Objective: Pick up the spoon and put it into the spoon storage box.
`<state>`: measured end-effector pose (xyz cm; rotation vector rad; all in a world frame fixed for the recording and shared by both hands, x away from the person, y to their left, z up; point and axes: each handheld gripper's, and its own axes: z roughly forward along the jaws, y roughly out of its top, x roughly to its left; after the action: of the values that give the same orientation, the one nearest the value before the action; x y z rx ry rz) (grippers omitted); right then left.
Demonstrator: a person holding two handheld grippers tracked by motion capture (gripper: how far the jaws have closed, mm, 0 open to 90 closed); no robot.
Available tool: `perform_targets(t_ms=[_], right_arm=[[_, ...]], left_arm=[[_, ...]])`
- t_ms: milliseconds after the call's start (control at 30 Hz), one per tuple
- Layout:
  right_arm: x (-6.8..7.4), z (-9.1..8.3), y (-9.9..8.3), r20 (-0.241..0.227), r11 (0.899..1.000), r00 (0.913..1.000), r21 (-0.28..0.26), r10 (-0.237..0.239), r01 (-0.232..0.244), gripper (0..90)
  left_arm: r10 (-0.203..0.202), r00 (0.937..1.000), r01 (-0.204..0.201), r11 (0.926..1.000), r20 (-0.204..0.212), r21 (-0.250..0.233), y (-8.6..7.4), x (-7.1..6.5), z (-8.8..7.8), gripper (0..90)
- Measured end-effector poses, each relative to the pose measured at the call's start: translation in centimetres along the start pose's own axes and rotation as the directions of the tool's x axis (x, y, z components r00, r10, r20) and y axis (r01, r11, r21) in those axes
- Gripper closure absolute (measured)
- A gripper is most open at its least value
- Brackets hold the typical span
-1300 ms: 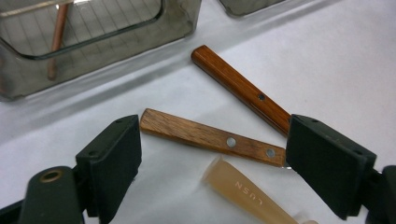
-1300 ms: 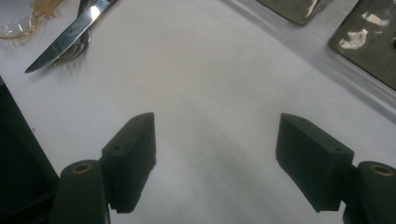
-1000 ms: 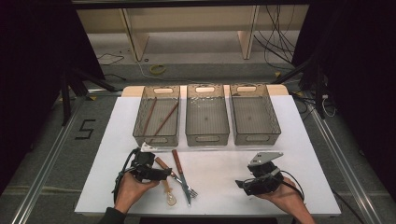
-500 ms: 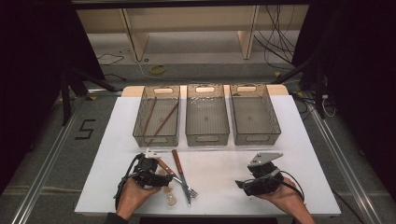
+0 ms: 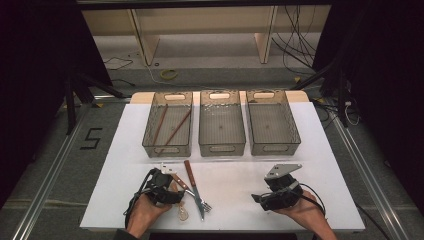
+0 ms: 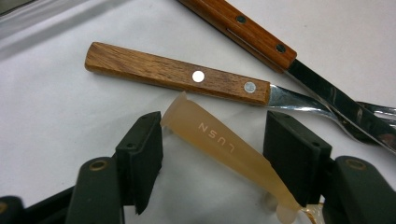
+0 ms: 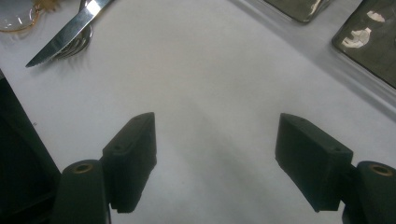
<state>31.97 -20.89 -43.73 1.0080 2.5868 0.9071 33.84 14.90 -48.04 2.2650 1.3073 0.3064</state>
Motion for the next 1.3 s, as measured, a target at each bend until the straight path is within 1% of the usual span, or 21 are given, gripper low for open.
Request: perform_targets(t_ms=[133,167,367,467,667,767,867,900,1000,1167,1233,1267,1300], right_arm=[[0.0,0.0,0.0,0.001,1.0,1.0,-0.001,0.001,-0.001,30.4],[0.0,-0.1,0.0,0.0,1.0,1.0,-0.001,0.001,-0.001,30.4],[0.0,-0.2,0.0,0.001,1.0,1.0,-0.006,-0.002,0.002,30.6],[0.0,-0.2,0.0,0.001,1.0,1.0,-0.004,0.0,0.0,30.6],[0.0,-0.1,0.0,0.001,1.0,1.0,-0.004,-0.003,0.003,30.8],[0.0,-0.1,0.0,0.002,1.0,1.0,-0.003,-0.003,0.003,30.9],[0.0,-0.2,0.0,0.002,1.0,1.0,-0.006,-0.003,0.003,31.0],[0.0,-0.2,0.0,0.003,1.0,1.0,-0.006,-0.004,0.004,31.1],[-0.1,-0.2,0.0,0.004,1.0,1.0,-0.009,-0.004,0.004,31.2],[-0.1,-0.2,0.0,0.003,1.0,1.0,-0.011,-0.002,0.002,31.2],[-0.1,-0.3,0.1,0.004,1.0,1.0,-0.014,0.003,-0.002,31.2],[-0.1,-0.3,0.1,0.004,1.0,1.0,-0.014,0.002,-0.002,31.2],[-0.1,-0.3,0.1,0.004,1.0,1.0,-0.013,0.002,-0.002,31.2]], left_arm=[[0.024,0.9996,-0.024,0.9997,-0.014,0.005,-0.1,0.0,-0.1,42.3],[0.022,0.9996,-0.022,0.9998,-0.016,0.002,-0.1,0.1,-0.1,43.9],[0.031,0.9995,-0.031,0.9995,-0.009,0.004,-0.2,0.4,-0.3,53.7],[0.022,0.9998,-0.022,0.9997,0.0,0.011,-0.2,0.6,-0.4,59.5],[0.02,0.9997,-0.02,0.9996,0.011,0.017,-0.1,1.0,-0.5,68.4],[0.035,0.9993,-0.036,0.9991,0.015,0.023,-0.1,1.1,-0.6,72.5],[0.044,0.9985,-0.045,0.9984,0.032,0.033,0.0,1.3,-0.6,73.2],[0.039,0.9985,-0.04,0.9989,0.038,0.025,-0.1,1.4,-0.6,73.3],[0.046,0.9967,-0.048,0.9983,0.067,0.031,-0.1,1.5,-0.8,73.6],[0.069,0.9928,-0.071,0.9973,0.098,0.016,0.2,1.3,-1.3,73.8],[0.065,0.9916,-0.064,0.9979,0.112,-0.008,0.3,1.4,-1.6,73.8],[0.069,0.9903,-0.069,0.9976,0.12,-0.005,0.4,1.4,-1.7,73.8],[0.069,0.9905,-0.067,0.9975,0.119,-0.023,0.5,1.5,-1.9,73.8]])
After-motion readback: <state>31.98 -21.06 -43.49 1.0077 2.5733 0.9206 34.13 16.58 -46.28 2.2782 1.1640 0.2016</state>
